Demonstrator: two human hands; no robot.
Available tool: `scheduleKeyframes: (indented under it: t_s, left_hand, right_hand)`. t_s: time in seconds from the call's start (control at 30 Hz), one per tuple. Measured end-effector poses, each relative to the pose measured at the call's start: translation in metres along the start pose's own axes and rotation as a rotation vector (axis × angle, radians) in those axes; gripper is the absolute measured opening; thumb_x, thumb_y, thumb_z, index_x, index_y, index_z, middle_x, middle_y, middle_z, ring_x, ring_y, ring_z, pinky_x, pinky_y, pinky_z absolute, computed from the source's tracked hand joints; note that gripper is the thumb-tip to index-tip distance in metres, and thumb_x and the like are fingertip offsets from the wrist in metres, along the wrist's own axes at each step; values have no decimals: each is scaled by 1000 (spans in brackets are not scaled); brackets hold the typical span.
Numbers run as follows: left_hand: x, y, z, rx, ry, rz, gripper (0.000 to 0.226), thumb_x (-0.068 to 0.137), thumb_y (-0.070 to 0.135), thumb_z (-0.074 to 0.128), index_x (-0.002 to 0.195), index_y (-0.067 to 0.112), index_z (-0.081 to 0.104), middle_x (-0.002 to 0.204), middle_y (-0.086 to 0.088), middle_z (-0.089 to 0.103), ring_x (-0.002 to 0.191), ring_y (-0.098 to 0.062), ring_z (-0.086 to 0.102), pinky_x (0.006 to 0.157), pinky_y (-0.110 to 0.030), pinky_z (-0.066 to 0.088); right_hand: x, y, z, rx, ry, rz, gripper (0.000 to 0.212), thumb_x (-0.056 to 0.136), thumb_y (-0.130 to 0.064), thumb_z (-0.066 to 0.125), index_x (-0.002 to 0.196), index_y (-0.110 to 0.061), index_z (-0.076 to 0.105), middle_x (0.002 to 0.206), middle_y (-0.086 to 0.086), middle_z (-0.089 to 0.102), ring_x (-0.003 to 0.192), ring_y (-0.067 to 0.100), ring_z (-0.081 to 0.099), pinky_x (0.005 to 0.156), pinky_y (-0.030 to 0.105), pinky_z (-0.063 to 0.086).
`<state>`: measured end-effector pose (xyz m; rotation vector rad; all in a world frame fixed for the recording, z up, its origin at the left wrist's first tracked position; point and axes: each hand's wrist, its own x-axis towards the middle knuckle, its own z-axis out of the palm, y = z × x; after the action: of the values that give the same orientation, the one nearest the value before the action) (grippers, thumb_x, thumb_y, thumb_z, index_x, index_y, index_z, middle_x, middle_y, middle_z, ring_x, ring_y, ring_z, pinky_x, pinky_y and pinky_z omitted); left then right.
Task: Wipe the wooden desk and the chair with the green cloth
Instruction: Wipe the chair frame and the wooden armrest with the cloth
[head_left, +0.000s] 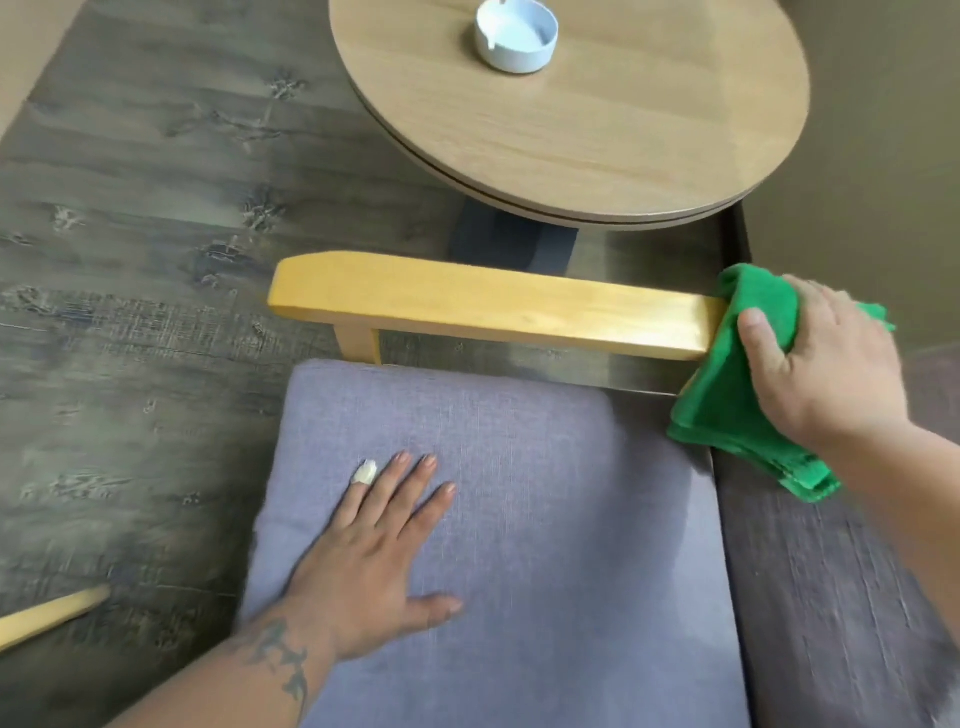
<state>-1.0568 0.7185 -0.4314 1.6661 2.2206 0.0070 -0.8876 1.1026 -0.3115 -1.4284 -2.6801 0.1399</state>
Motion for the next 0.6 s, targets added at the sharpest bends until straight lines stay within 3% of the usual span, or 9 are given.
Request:
scheduleKeyframes:
  t_s: [0.2,0.37,0.6]
  left_hand:
    - [4,-1,6,-10,63,48,108,73,86,48,154,16,32,163,-12,29,149,-34,27,114,-58,23]
    - [6,0,9,-30,101,51,116,59,83,61,150,14,38,158,-14,38,145,-34,34,112,-61,28]
    - [5,0,12,13,118,49,117,58,81,62,152,17,33,155,-16,43,144,-35,35,112,-63,30]
  right_hand:
    - [-1,-46,10,28,34,-98,66,94,-65,37,136,-18,56,137,8,63,133,35,50,111,56,35]
    - [-10,-105,18,50,55,-145,64,93,-69,40,134,-24,58,134,2,64,135,31,49,115,54,30]
    - [-13,-147,26,121,-3,-255,66,92,-72,44,141,-28,54,141,-2,60,141,28,42,120,55,19]
